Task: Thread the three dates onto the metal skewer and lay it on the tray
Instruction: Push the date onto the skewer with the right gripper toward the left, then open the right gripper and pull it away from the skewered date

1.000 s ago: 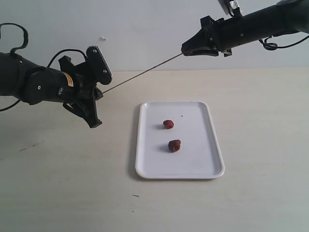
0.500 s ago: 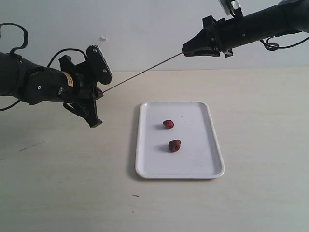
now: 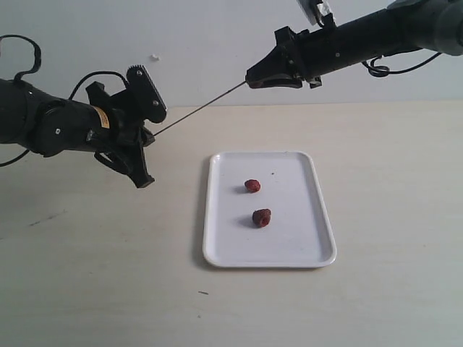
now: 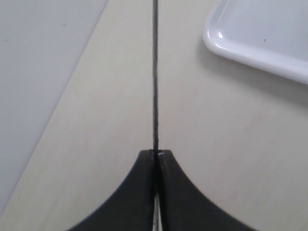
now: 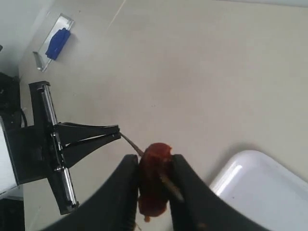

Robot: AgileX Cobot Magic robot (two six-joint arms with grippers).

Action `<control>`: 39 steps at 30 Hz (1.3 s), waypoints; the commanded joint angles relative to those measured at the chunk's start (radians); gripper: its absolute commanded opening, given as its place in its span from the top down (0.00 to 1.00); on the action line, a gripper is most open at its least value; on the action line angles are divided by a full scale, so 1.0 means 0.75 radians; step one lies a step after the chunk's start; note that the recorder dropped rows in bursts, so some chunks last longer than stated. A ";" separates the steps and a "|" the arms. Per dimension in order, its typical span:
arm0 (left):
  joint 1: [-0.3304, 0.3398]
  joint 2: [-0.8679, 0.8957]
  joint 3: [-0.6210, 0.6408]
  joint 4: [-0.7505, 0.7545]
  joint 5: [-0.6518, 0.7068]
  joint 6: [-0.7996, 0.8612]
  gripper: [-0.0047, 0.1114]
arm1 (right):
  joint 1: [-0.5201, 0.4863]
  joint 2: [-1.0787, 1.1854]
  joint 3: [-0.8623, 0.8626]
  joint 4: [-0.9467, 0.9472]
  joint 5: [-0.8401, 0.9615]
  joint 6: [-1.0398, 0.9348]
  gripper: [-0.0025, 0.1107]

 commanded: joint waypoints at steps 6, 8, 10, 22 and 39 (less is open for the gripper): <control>-0.008 0.000 0.003 -0.016 -0.062 -0.059 0.96 | 0.065 -0.007 -0.003 0.021 0.026 -0.026 0.78; -0.008 0.000 0.003 -0.016 -0.065 -0.059 0.96 | 0.073 -0.007 -0.003 0.022 0.026 -0.034 0.78; -0.011 0.000 0.003 -0.016 -0.065 -0.059 0.96 | 0.085 -0.007 -0.003 0.019 0.026 -0.047 0.78; -0.025 0.000 0.003 -0.024 -0.067 -0.059 0.96 | 0.108 -0.005 -0.003 0.019 -0.026 -0.049 0.64; -0.007 0.000 0.003 -0.024 -0.056 -0.059 0.96 | 0.002 -0.060 -0.003 0.001 -0.124 -0.073 0.38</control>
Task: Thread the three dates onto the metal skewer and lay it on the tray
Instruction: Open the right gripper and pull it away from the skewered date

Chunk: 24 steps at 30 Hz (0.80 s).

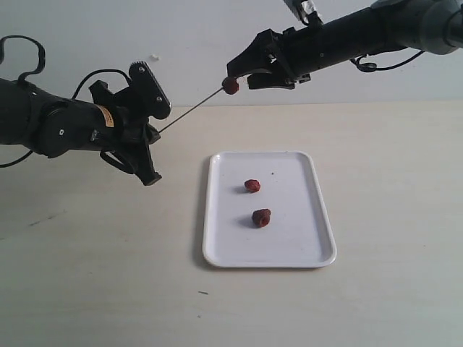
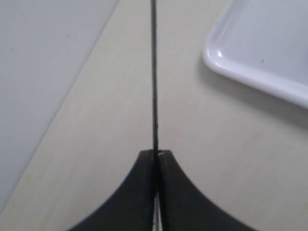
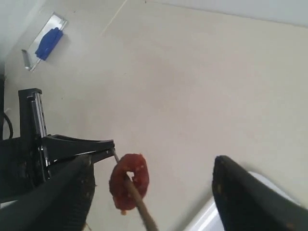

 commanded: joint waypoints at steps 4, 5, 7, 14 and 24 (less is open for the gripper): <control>0.036 0.000 0.003 -0.024 -0.015 -0.018 0.96 | -0.095 -0.084 -0.003 0.004 -0.007 -0.014 0.38; 0.039 0.000 0.003 -0.024 -0.012 -0.028 0.96 | -0.098 -0.095 -0.003 0.001 0.007 -0.019 0.38; 0.049 0.000 0.003 -0.024 -0.003 -0.046 0.96 | -0.102 -0.127 -0.003 -0.035 0.048 -0.060 0.38; 0.052 0.000 -0.092 -0.024 0.282 -0.085 0.96 | -0.062 -0.254 -0.003 -0.467 0.138 -0.060 0.40; 0.132 0.000 -0.140 -0.024 0.372 -0.290 0.96 | 0.126 -0.243 -0.003 -0.880 0.138 0.088 0.50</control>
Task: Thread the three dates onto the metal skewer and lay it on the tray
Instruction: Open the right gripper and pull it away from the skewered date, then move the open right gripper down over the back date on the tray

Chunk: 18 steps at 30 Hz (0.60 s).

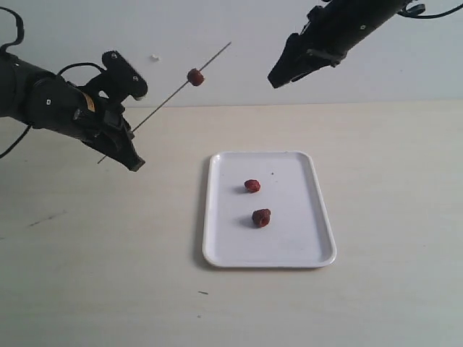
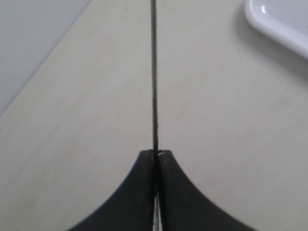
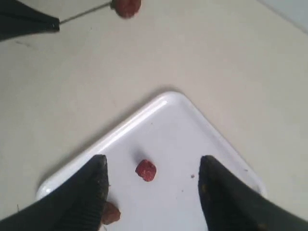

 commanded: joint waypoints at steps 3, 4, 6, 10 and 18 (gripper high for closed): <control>0.084 0.000 -0.013 -0.020 0.070 -0.072 0.96 | 0.205 0.023 -0.003 -0.384 0.013 0.139 0.50; 0.100 0.000 -0.015 -0.020 0.074 -0.094 0.96 | 0.244 0.029 -0.003 -0.460 0.013 0.180 0.50; 0.128 0.000 -0.026 -0.020 0.087 -0.156 0.96 | 0.313 0.044 -0.003 -0.561 0.013 0.252 0.50; 0.148 0.000 -0.066 -0.020 0.141 -0.246 0.96 | 0.415 0.111 -0.003 -0.728 0.013 0.502 0.50; 0.123 0.000 -0.066 -0.073 0.131 -0.246 0.96 | 0.440 0.297 -0.003 -0.781 -0.024 1.010 0.40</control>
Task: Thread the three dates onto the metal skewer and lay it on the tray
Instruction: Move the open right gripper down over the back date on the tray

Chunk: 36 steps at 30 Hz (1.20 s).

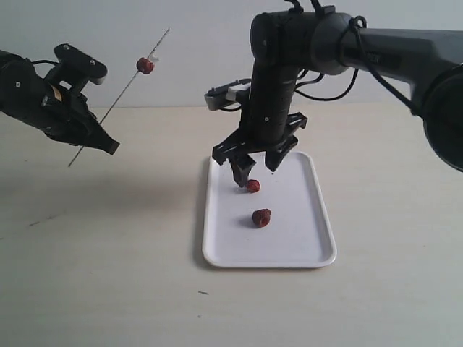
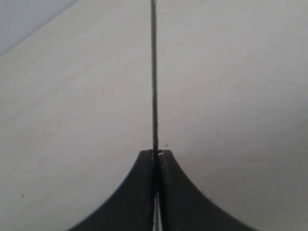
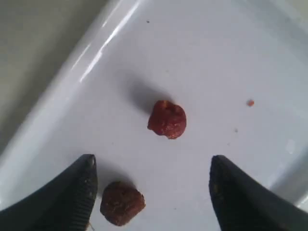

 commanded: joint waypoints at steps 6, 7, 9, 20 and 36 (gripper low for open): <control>-0.021 0.000 -0.010 -0.072 -0.011 -0.015 0.96 | 0.005 0.044 -0.003 -0.009 -0.128 0.172 0.41; -0.021 0.000 -0.010 -0.075 -0.011 -0.015 0.96 | 0.005 0.044 -0.003 -0.004 -0.138 0.172 0.41; -0.021 0.000 -0.010 -0.078 -0.011 -0.015 0.96 | 0.005 0.044 -0.003 -0.004 -0.173 0.188 0.41; -0.021 0.000 -0.010 -0.109 -0.009 -0.015 0.96 | -0.031 0.047 -0.003 0.028 -0.176 0.197 0.44; -0.021 0.000 -0.010 -0.112 -0.009 -0.015 0.96 | -0.071 0.100 -0.003 0.154 -0.137 0.090 0.44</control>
